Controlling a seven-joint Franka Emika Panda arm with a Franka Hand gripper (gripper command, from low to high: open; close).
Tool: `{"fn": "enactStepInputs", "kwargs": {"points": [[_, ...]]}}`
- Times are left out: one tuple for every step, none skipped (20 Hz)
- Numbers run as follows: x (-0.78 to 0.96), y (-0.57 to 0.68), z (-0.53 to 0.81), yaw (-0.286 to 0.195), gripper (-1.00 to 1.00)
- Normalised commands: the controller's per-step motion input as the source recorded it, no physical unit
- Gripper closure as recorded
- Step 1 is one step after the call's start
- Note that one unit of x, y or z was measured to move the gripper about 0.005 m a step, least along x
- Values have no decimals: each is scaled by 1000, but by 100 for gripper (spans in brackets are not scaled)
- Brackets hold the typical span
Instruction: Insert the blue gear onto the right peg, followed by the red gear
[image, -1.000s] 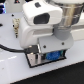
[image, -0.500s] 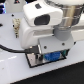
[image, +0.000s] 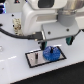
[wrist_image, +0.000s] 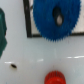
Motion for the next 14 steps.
{"fn": "enactStepInputs", "kwargs": {"points": [[-526,173,129,0,-100],[-627,132,140,0,-100],[-618,94,90,0,-100],[-664,65,77,0,-100],[-667,59,8,0,-100],[-657,35,5,0,-100],[-641,59,37,0,-100],[-664,28,-14,0,-100],[-670,38,-36,0,-100],[-671,53,-45,0,-100],[-663,49,-65,0,-100],[-646,43,-72,0,-100],[-674,41,-97,0,-100],[-685,26,-70,0,-100]]}}
